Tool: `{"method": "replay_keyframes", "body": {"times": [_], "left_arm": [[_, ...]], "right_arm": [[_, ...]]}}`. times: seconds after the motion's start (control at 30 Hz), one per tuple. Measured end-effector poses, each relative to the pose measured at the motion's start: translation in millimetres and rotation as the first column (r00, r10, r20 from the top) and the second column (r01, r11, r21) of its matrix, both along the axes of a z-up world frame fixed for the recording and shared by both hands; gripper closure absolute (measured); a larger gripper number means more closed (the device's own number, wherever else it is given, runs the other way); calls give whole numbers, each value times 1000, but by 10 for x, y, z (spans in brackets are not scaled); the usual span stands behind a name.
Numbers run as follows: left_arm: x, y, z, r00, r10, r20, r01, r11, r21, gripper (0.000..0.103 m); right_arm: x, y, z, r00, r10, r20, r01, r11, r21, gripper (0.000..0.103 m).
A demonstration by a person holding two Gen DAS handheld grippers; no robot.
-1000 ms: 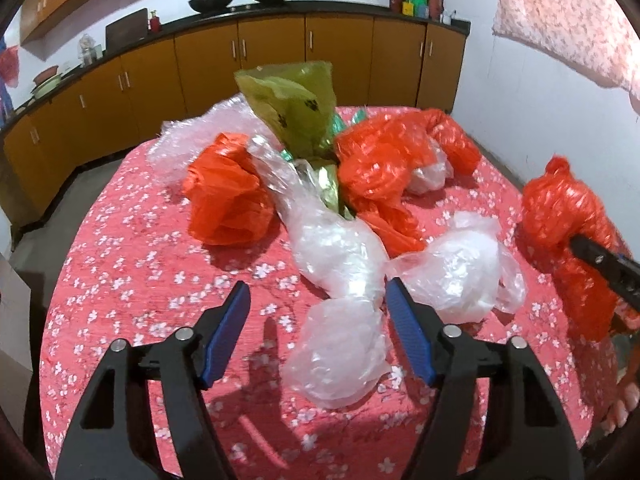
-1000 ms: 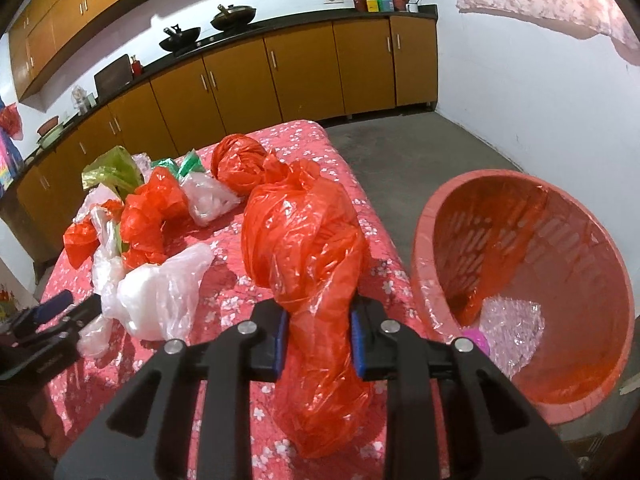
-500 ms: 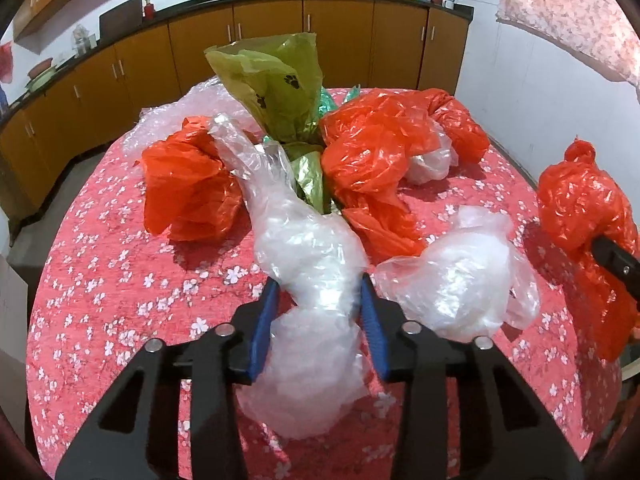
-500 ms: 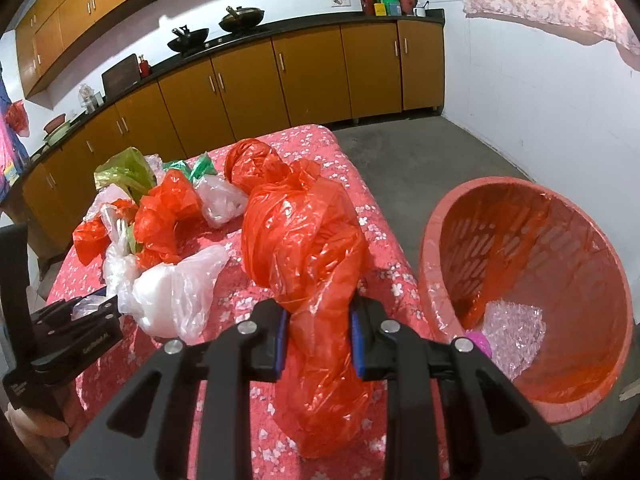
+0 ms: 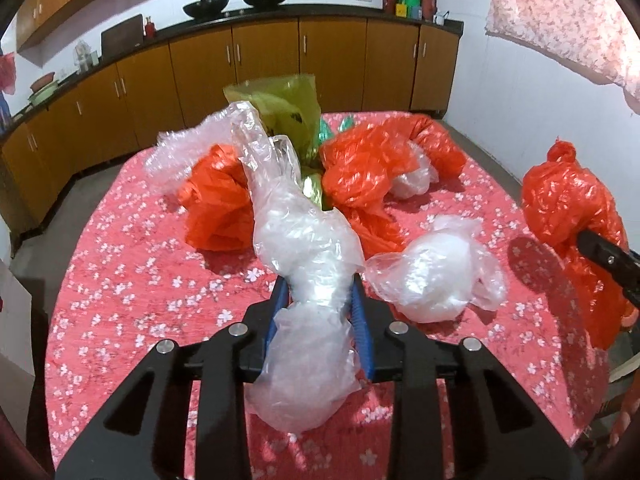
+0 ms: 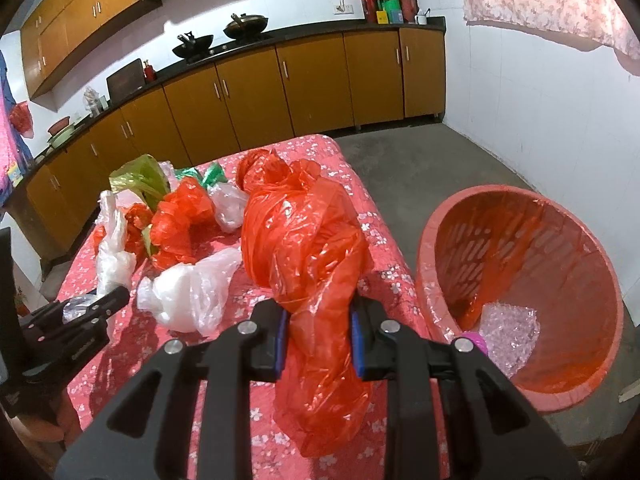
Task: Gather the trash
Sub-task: 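Grasp the clear plastic bag with the left tool while the right tool holds the red bag, then carry both bags over the orange basket and open both tools to drop them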
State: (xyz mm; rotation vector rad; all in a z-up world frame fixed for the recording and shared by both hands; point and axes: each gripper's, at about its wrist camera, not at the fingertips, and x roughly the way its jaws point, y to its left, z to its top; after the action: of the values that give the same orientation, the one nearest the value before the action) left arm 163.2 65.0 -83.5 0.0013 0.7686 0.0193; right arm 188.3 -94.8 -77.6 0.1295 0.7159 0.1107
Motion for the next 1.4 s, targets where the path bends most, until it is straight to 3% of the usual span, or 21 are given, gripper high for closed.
{"method": "replay_keyframes", "body": {"times": [0.73, 1.4], "left_arm": [[-302, -28, 471, 993, -14, 118, 14, 1000, -5, 72], [-263, -594, 589, 981, -133, 143, 135, 991, -6, 72]], "right_arm": [[-400, -47, 401, 996, 14, 84, -13, 1000, -3, 78], [-591, -532, 435, 992, -84, 98, 83, 996, 21, 78]]}}
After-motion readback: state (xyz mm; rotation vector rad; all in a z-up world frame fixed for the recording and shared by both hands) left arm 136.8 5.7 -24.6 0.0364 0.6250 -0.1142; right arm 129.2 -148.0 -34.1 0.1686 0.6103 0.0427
